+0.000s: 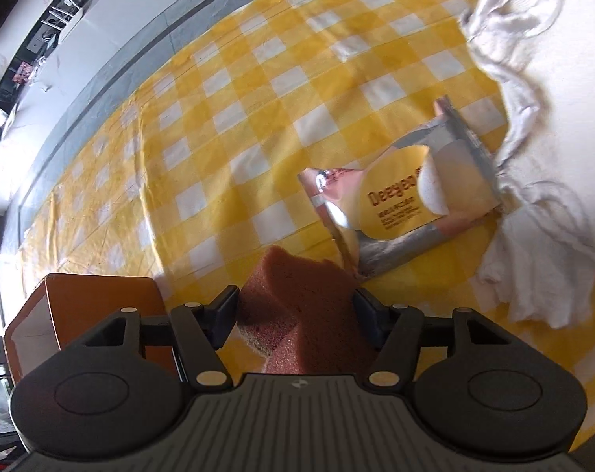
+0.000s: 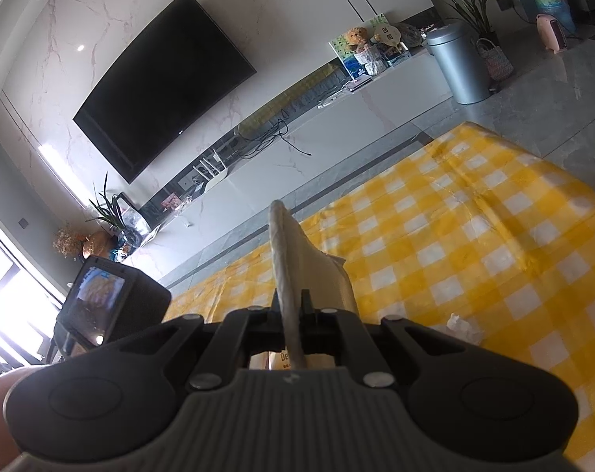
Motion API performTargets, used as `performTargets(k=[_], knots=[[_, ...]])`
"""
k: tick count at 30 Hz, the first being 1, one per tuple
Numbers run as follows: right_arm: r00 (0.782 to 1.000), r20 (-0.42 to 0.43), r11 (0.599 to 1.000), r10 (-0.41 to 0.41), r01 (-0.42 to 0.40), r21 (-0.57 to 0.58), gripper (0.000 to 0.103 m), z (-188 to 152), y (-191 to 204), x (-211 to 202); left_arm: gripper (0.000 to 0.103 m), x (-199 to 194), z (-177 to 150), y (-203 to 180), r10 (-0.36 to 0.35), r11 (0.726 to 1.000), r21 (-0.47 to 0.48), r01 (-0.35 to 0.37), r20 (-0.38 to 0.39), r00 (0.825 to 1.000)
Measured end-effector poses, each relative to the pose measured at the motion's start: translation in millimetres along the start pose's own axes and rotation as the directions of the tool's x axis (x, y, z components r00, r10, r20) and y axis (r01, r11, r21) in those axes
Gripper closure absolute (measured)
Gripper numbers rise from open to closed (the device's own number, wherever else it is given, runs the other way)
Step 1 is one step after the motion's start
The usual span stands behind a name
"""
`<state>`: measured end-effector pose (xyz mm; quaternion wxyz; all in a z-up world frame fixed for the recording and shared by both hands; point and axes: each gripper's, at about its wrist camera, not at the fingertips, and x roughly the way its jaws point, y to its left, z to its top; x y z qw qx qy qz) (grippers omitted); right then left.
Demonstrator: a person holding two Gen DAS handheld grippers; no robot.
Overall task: Organize soft objects
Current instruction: 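Carry the white pad and red sponge over the cardboard box with both grippers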
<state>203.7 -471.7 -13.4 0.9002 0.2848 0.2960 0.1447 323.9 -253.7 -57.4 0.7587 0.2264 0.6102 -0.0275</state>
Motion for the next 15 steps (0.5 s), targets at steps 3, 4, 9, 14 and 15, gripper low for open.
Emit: performTargets(k=[3,4,9,14,15], knots=[[1.000,0.007,1.000,0.002,-0.002,0.006,0.100,1,-1,-2,0.031,-25,-10,1,-0.067,0.998,-0.002,0.067,0.061,0.996],[1.000,0.009,1.000,0.003,-0.003,0.010,0.100,1,-2,-3,0.031,-35,-17,2,-0.092,0.996,-0.004,0.093,0.090,0.992],[1.000,0.014,1.000,0.014,-0.014,0.008,0.100,3,1,-7,0.031,-70,-52,4,-0.146,0.989,0.036,0.141,0.196,0.970],[0.998,0.043,0.999,0.036,-0.035,-0.011,0.100,5,13,-17,0.031,-97,-80,14,-0.124,0.992,0.037,0.118,0.307,0.944],[0.998,0.051,0.999,0.041,-0.040,-0.018,0.100,5,16,-20,0.031,-102,-85,18,-0.132,0.991,0.025,0.131,0.323,0.937]])
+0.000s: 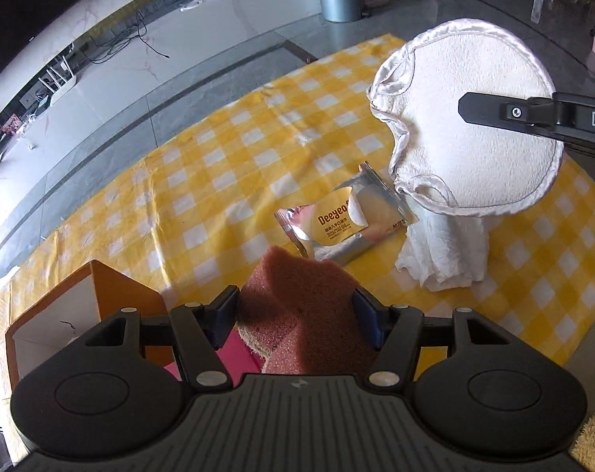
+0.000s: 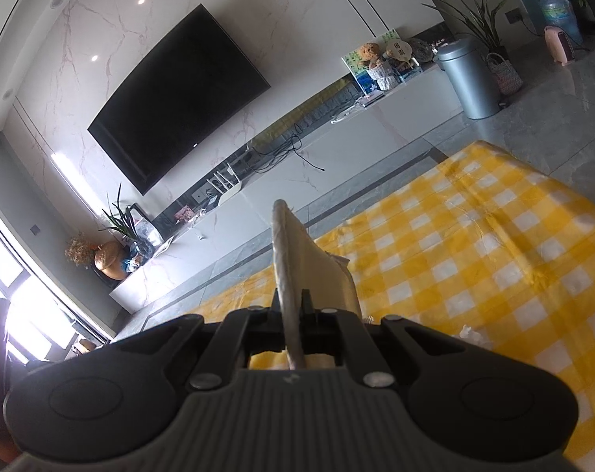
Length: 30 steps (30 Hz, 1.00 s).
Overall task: Organize soft objects
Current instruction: 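Carry the white pad and red sponge over the cardboard box with both grippers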
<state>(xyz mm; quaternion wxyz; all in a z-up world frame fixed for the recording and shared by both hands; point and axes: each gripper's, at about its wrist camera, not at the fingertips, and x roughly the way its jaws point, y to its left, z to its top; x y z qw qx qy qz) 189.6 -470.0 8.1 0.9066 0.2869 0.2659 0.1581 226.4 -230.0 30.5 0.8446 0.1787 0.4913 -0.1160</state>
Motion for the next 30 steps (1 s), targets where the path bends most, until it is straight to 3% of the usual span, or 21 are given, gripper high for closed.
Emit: performTargets(k=[3,10,18,25,30], knots=[[0.999,0.029,1.000,0.020,-0.020,-0.014,0.100,2,12,-10,0.031,-20,-10,14,-0.029,0.998,-0.050,0.032,0.052,0.998],[0.990,0.082,0.991,0.116,-0.110,-0.074,0.100,4,57,-35,0.031,-68,-48,67,-0.014,0.991,-0.127,0.034,0.155,0.988],[0.964,0.044,0.947,0.261,-0.247,-0.205,0.100,-14,142,-43,0.031,-100,-117,141,0.052,0.959,-0.282,0.021,0.247,0.968],[0.940,-0.076,0.906,0.332,-0.340,-0.253,0.100,-45,215,-20,0.031,-103,-168,207,0.010,0.872,-0.466,0.152,0.326,0.945],[0.928,-0.180,0.891,0.326,-0.365,-0.270,0.100,-69,252,9,0.031,-100,-192,238,0.043,0.798,-0.572,0.190,0.369,0.928]])
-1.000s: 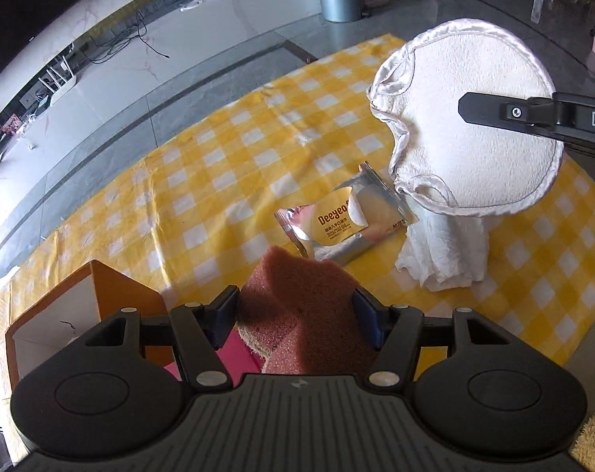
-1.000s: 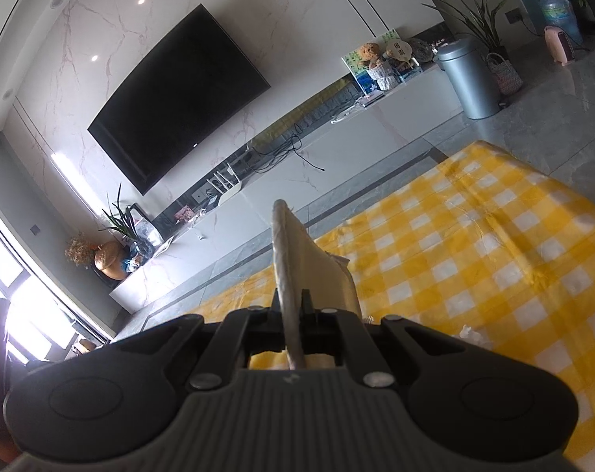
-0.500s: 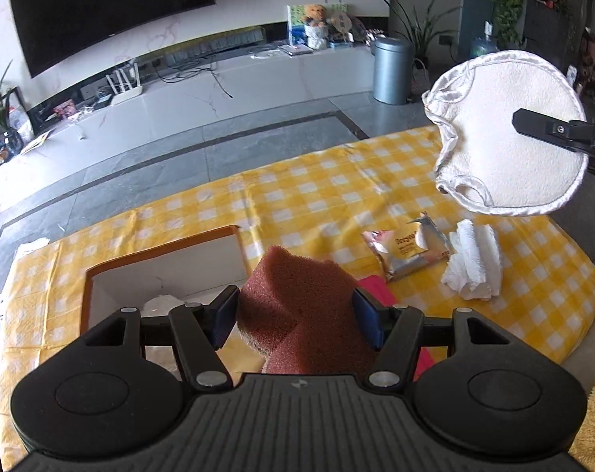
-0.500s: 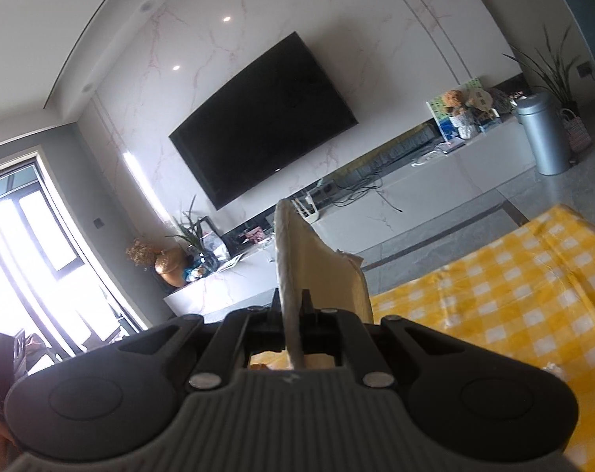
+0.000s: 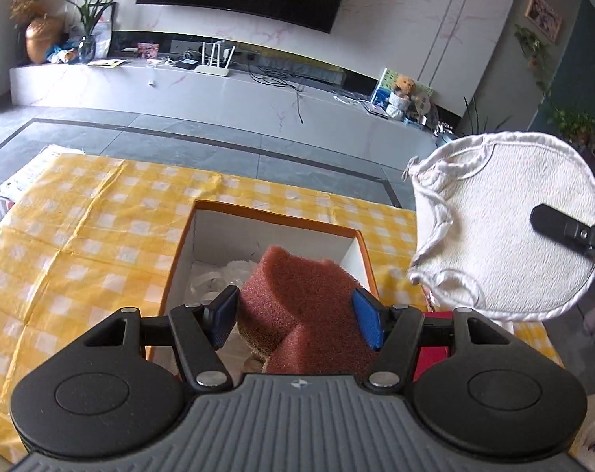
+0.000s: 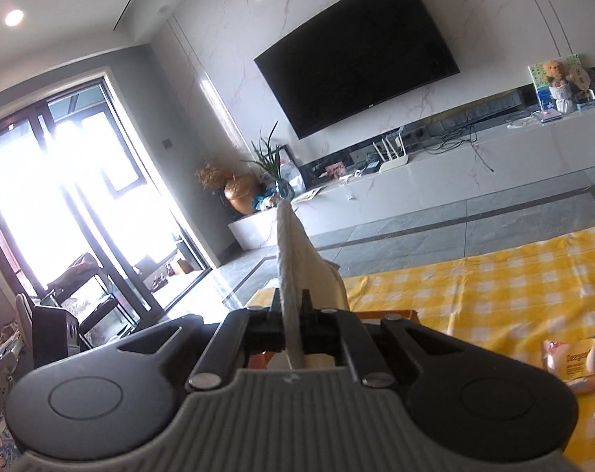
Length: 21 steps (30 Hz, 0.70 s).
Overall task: Organize soft objects
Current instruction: 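Carry the white pad and red sponge over the cardboard box with both grippers, then lower the white pad into the cardboard box and open the right gripper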
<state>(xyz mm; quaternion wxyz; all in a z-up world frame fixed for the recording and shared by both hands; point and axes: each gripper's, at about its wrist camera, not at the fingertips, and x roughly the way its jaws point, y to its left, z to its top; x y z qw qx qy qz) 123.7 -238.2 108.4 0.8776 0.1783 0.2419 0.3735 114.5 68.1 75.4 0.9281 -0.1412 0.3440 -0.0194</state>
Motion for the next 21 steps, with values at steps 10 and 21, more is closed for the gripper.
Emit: performTargets(k=[10,21], knots=[[0.963,-0.246,0.994,-0.105,0.097,-0.043,0.100,-22,9,119,0.031,20,-17,51,-0.012,0.995,-0.099,0.010,-0.013,1.000],[0.767,-0.469,0.895,-0.437,0.317,-0.314,0.100,-64,-16,254,0.031,29,-31,65,-0.039,0.991,-0.130,0.031,-0.066,0.997]])
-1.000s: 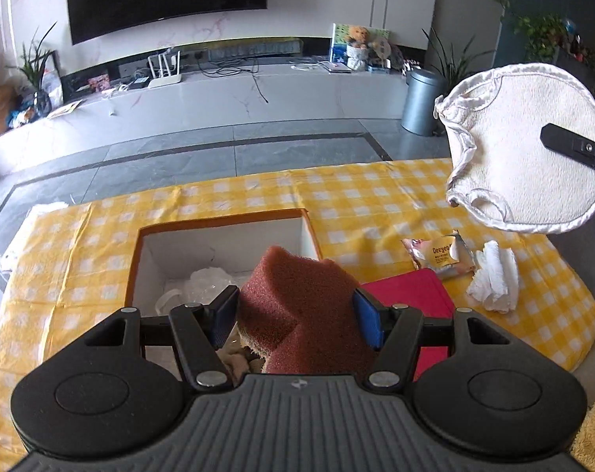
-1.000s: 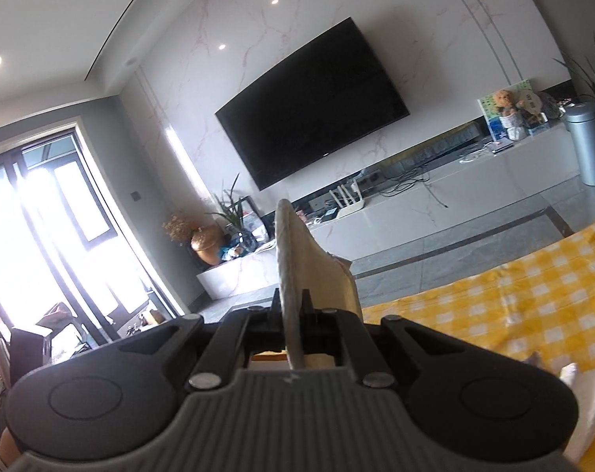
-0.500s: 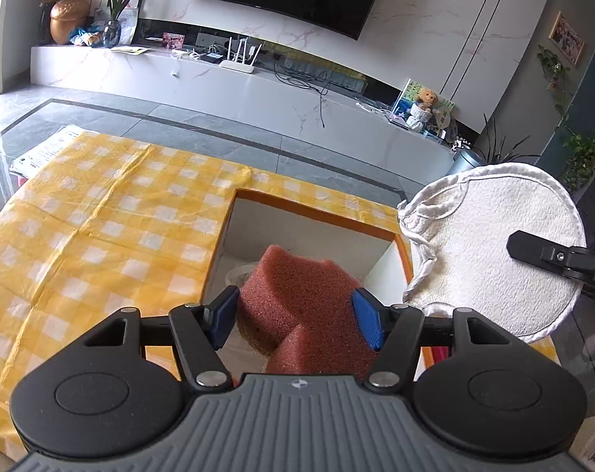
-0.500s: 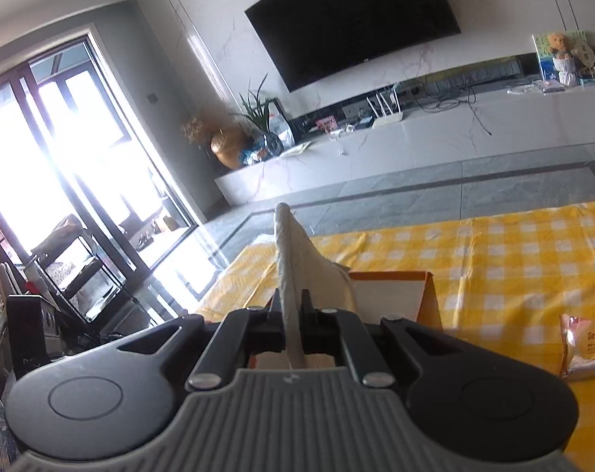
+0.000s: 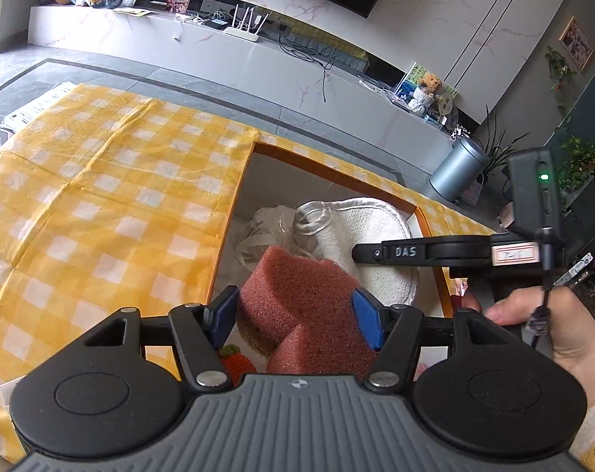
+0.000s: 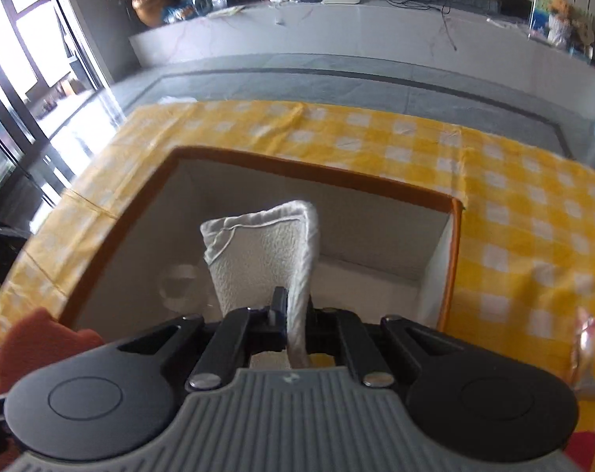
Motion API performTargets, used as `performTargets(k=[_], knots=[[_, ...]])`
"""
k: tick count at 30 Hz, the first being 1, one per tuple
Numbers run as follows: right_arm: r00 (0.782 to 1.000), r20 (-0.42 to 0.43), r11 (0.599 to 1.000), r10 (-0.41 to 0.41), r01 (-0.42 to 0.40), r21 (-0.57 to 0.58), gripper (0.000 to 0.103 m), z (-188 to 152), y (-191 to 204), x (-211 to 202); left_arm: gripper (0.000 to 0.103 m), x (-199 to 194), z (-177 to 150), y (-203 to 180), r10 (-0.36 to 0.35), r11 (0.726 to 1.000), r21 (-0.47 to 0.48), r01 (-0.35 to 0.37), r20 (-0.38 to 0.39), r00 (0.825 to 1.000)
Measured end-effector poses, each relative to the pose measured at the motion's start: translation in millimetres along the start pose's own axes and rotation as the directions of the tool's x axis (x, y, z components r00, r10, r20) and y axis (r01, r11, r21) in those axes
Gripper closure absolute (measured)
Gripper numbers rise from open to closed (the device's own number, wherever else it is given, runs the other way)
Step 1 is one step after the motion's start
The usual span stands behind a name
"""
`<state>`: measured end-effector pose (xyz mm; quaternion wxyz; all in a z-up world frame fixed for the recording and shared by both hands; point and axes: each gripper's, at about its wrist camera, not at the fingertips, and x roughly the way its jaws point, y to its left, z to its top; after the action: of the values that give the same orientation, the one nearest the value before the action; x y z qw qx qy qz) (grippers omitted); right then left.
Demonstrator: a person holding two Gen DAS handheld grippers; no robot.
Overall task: Organize soft objects
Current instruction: 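Lower the white pad into the cardboard box and open the right gripper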
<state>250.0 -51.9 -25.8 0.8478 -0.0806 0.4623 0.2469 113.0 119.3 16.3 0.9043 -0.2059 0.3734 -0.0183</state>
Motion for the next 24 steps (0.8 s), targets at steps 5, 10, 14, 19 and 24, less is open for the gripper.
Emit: performTargets(k=[5,10,14,19,24], knots=[[0.970,-0.079,0.955,-0.230,0.209,-0.208,0.099,-5,24,31,0.031,1,1,-1,-0.003,1.000,0.004,0.003,-0.004,1.000],[0.916,-0.111,0.887,-0.386,0.335,-0.318,0.097,-18,30,57,0.031,-2,2,4,0.006,1.000,-0.005,-0.006,-0.004,1.000],[0.905,-0.066,0.856,-0.419,0.370,-0.362,0.065,-19,40,49,0.031,-6,1,6,0.006,1.000,-0.008,-0.006,0.001,1.000],[0.860,0.124,0.732,-0.495,0.489,-0.474,0.026,-31,60,22,0.031,-9,1,5,-0.008,1.000,-0.002,0.008,0.008,1.000],[0.875,0.213,0.810,-0.434,0.483,-0.334,0.019,-29,45,-31,0.031,-10,1,0,-0.025,0.999,0.024,0.025,0.019,1.000]])
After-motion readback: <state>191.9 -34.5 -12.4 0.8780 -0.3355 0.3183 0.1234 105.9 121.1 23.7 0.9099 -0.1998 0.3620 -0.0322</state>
